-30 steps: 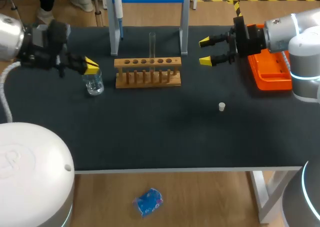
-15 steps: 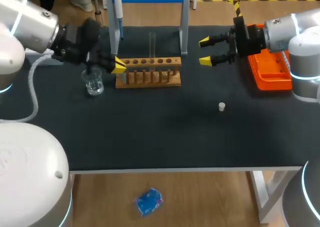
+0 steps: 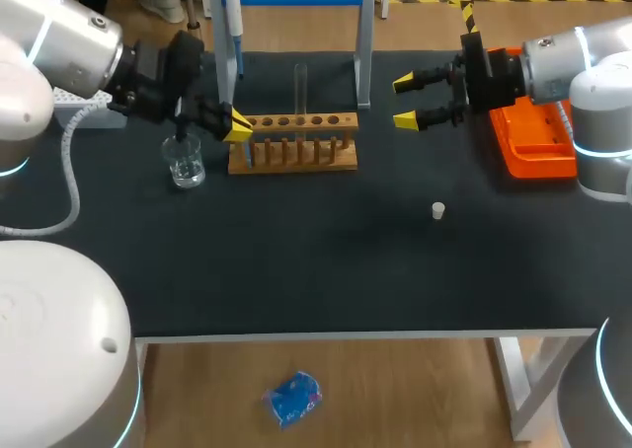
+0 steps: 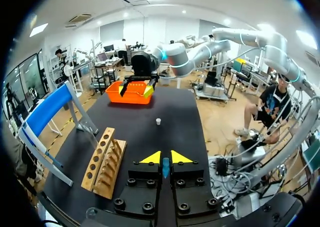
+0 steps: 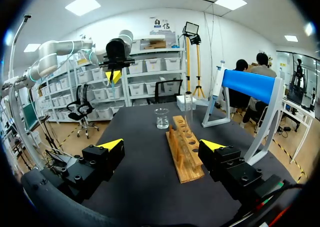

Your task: Invert the test tube, pick up the pipette, mount the tip to pipette, aspirate from beaker and dispense into the tube, eject the tip, return the pipette, and cap with the stopper.

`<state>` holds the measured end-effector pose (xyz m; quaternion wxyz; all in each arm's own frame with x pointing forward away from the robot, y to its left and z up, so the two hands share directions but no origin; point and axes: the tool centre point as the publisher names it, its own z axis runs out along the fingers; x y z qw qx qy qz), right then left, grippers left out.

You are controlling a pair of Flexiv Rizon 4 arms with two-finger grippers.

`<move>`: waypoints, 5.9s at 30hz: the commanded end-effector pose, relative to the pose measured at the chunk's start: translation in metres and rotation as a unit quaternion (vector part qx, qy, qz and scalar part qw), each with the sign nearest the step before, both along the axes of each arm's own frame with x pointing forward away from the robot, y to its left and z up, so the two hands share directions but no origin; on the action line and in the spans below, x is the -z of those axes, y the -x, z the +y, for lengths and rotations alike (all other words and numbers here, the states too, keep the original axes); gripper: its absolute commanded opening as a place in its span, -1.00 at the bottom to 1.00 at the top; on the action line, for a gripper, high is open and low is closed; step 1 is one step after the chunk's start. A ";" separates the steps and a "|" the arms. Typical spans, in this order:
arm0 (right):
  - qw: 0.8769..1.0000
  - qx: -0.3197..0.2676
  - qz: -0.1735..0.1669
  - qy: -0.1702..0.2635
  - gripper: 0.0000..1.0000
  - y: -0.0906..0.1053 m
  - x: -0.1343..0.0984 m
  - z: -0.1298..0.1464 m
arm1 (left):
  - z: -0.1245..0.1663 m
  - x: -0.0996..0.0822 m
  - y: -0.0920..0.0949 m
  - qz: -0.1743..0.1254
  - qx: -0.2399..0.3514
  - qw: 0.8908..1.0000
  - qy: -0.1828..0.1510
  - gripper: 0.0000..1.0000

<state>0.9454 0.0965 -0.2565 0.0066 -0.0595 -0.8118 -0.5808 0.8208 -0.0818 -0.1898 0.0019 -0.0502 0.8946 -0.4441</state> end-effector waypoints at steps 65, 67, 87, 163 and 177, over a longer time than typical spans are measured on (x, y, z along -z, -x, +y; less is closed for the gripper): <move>0.973 -0.147 0.010 -0.178 1.00 0.110 0.015 0.127 | -0.087 0.035 -0.026 0.033 0.056 0.998 -0.025 -1.00; 0.973 -0.149 0.008 -0.177 1.00 0.109 0.016 0.131 | -0.087 0.035 -0.026 0.033 0.056 0.998 -0.025 -1.00; 0.974 -0.150 -0.006 -0.167 0.84 0.107 0.018 0.162 | -0.087 0.035 -0.026 0.033 0.056 0.998 -0.025 -1.00; 0.979 -0.133 -0.026 -0.153 -1.00 0.090 0.007 0.031 | -0.087 0.035 -0.026 0.033 0.056 0.998 -0.025 1.00; 0.979 -0.133 -0.026 -0.153 -1.00 0.090 0.007 0.031 | -0.049 0.043 -0.039 0.029 -0.036 0.999 -0.001 1.00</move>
